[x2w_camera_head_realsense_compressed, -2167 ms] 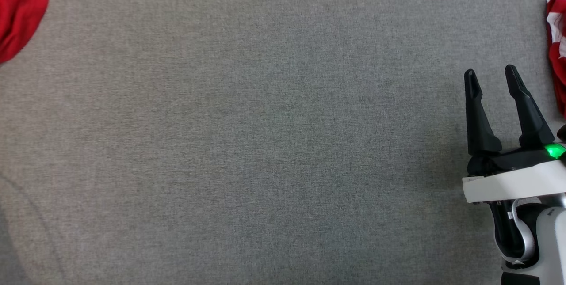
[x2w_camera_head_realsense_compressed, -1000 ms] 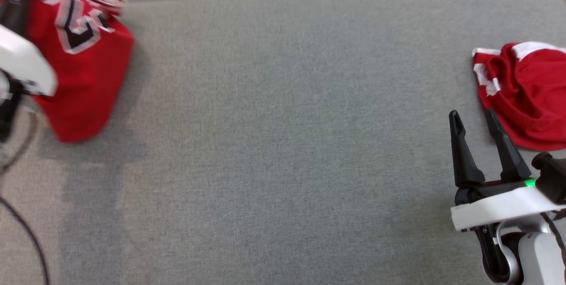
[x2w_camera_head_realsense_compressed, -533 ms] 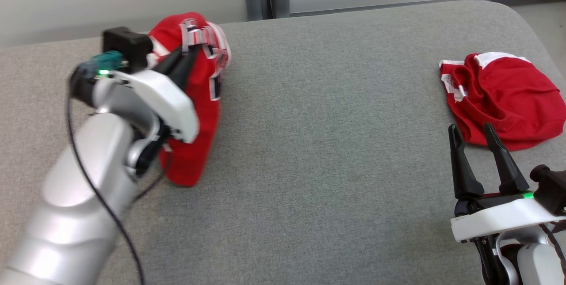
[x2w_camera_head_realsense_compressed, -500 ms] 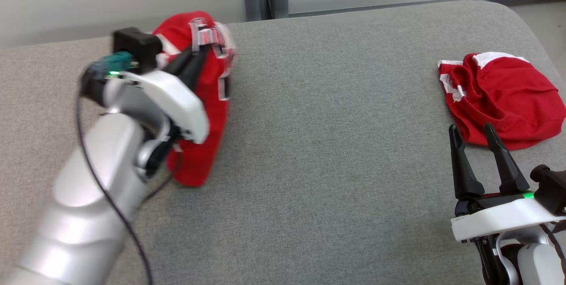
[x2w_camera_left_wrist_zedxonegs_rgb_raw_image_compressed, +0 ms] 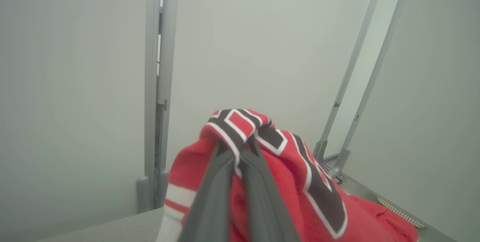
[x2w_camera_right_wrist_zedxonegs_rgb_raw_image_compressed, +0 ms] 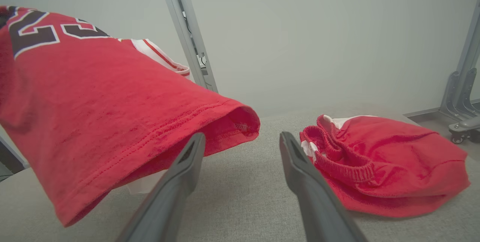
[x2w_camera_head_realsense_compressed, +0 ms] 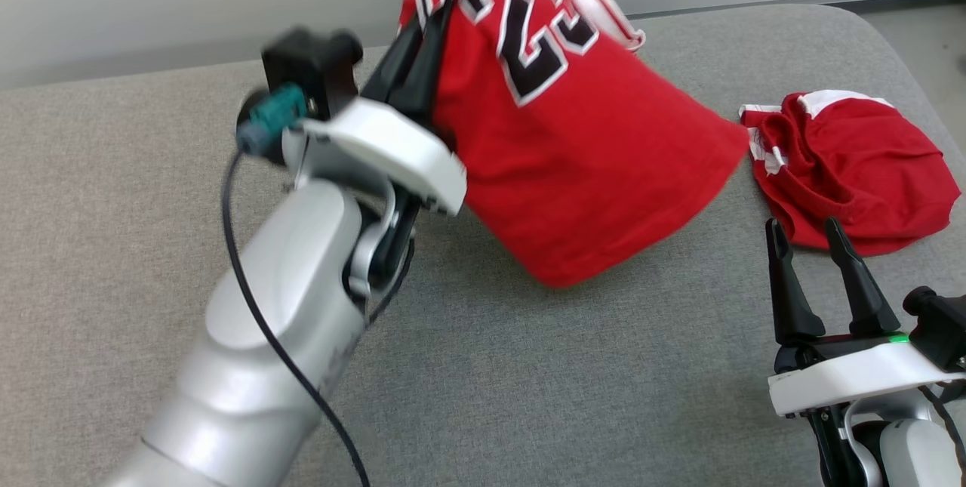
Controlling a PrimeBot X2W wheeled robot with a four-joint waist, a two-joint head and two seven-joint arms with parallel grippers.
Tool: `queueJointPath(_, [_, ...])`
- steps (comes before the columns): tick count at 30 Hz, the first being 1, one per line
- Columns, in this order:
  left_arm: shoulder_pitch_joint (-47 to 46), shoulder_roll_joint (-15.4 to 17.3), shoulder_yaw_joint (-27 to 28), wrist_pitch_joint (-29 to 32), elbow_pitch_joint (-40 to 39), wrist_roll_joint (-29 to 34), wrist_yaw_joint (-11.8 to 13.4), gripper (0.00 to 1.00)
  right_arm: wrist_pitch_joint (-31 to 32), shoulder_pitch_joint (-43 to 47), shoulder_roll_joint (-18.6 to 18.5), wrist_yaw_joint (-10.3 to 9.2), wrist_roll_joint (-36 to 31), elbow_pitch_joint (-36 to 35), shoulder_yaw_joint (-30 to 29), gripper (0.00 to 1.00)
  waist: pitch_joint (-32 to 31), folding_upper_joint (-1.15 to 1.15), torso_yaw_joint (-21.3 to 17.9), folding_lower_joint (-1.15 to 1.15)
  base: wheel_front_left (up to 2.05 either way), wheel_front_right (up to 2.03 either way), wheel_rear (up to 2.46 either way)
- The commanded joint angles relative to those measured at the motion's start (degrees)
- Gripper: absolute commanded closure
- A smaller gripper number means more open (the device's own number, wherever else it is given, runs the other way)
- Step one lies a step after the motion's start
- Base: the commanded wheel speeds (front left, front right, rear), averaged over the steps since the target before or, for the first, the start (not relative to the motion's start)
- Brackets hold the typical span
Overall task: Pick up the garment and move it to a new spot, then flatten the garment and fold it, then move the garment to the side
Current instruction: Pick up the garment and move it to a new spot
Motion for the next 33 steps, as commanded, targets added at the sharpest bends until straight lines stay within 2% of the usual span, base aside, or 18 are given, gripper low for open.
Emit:
queueJointPath(1, [2.9,0.0,-0.5,-1.6,2.0,0.5,2.1,1.00,-0.5,0.1,-0.3,0.01,0.5,0.3,0.2,0.00,0.3,0.00,0.1,0.00,0.00,0.00,0.00])
queueJointPath(6, [8.7,-0.5,-1.4,-5.0,8.3,-0.6,5.8,1.00,-0.9,-0.8,-0.3,0.01,0.8,0.9,0.2,0.00,1.1,0.00,0.7,0.00,0.00,0.00,0.00])
queueJointPath(9, [11.2,-0.7,-1.3,-6.3,11.9,-0.9,7.1,1.00,-0.9,-1.1,-0.3,0.01,0.7,1.3,0.0,0.00,1.4,0.00,1.2,0.00,0.00,0.00,0.00])
queueJointPath(17, [14.5,-0.7,0.6,-7.7,14.7,-1.4,7.9,1.00,-0.4,-1.0,-0.3,0.01,0.0,2.0,-0.3,0.00,0.5,0.00,3.2,0.00,0.00,0.00,0.00])
queueJointPath(26, [19.3,-0.2,6.1,-7.7,10.4,2.6,9.9,1.00,0.3,-0.3,-0.3,0.01,0.4,2.3,0.3,0.00,-0.6,0.00,5.2,0.00,0.00,0.00,0.00])
queueJointPath(31, [23.4,-0.5,5.8,-7.7,9.0,3.9,9.4,1.00,0.6,-0.1,-0.3,0.01,0.7,2.9,0.9,0.00,-1.0,0.00,5.8,0.00,0.00,0.00,0.00])
queueJointPath(32, [24.0,-0.6,5.7,-7.7,9.0,3.9,9.5,0.95,0.7,-0.1,-0.3,0.01,0.7,3.0,1.0,0.00,-1.1,0.00,5.8,0.00,0.00,0.00,0.00])
queueJointPath(33, [24.6,-0.6,5.5,-7.7,9.1,3.8,9.5,0.80,0.6,-0.1,-0.3,0.01,0.7,3.1,1.1,0.00,-1.2,0.00,5.7,0.00,0.00,0.00,0.00])
